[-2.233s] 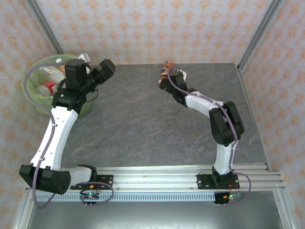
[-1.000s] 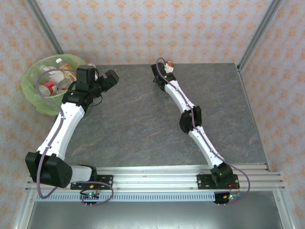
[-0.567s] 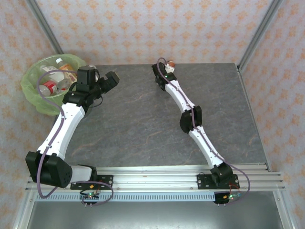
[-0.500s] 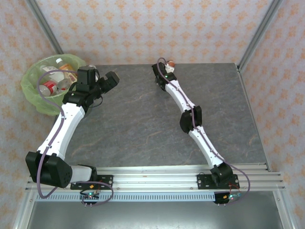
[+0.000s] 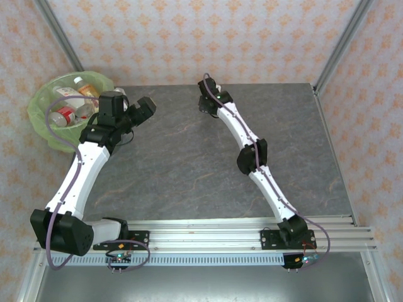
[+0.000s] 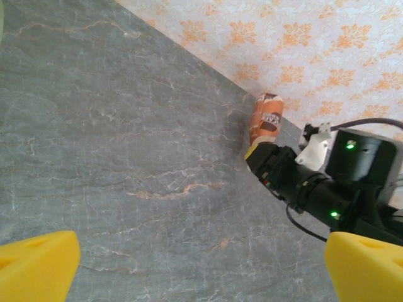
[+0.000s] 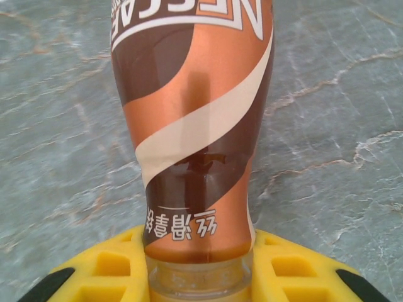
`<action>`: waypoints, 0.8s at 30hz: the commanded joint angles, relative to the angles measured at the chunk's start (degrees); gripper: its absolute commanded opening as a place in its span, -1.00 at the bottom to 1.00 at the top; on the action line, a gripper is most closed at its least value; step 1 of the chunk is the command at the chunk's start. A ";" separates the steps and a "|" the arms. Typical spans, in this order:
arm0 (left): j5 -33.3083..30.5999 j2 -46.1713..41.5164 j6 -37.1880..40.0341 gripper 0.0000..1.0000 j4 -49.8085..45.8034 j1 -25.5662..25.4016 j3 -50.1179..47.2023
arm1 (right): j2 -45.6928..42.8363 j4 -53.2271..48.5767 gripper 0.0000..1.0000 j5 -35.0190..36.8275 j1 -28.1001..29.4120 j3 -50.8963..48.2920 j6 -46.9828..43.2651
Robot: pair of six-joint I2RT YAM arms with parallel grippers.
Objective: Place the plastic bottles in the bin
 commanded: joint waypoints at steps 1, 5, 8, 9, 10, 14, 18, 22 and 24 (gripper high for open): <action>-0.58 -1.40 0.65 1.00 -0.63 -0.48 -0.72 | -6.24 -2.60 -1.00 -2.78 -0.66 3.57 -4.81; -0.11 -1.09 0.56 1.00 -0.70 -0.48 -0.19 | -8.16 -3.60 -1.00 -1.63 -1.57 3.89 -7.53; 0.59 -0.61 0.65 1.00 -0.85 -0.47 0.45 | -9.91 -4.56 -1.00 -0.74 -2.29 3.90 -8.50; 1.02 -0.47 0.49 1.00 -0.59 -0.48 0.47 | -10.90 -4.79 -1.00 -1.17 -2.60 3.31 -8.50; 1.71 -0.36 0.30 1.00 -0.06 -0.43 0.38 | -12.15 -4.90 -1.00 -1.58 -2.94 2.09 -8.58; 8.14 0.07 -0.68 1.00 6.15 -0.56 -1.65 | -17.91 -4.97 -1.00 -2.95 -3.25 -3.58 -10.82; 13.24 2.23 -1.07 1.00 9.73 -0.92 -1.40 | -25.85 -5.01 -1.00 -5.68 -3.42 -11.49 -15.86; 16.03 4.17 0.23 1.00 10.34 -1.81 0.09 | -36.94 -5.14 -1.00 -6.72 -3.45 -24.10 -22.62; 17.04 4.79 0.67 1.00 10.90 -2.16 0.31 | -42.44 -4.68 -1.00 -6.97 -3.47 -30.56 -24.67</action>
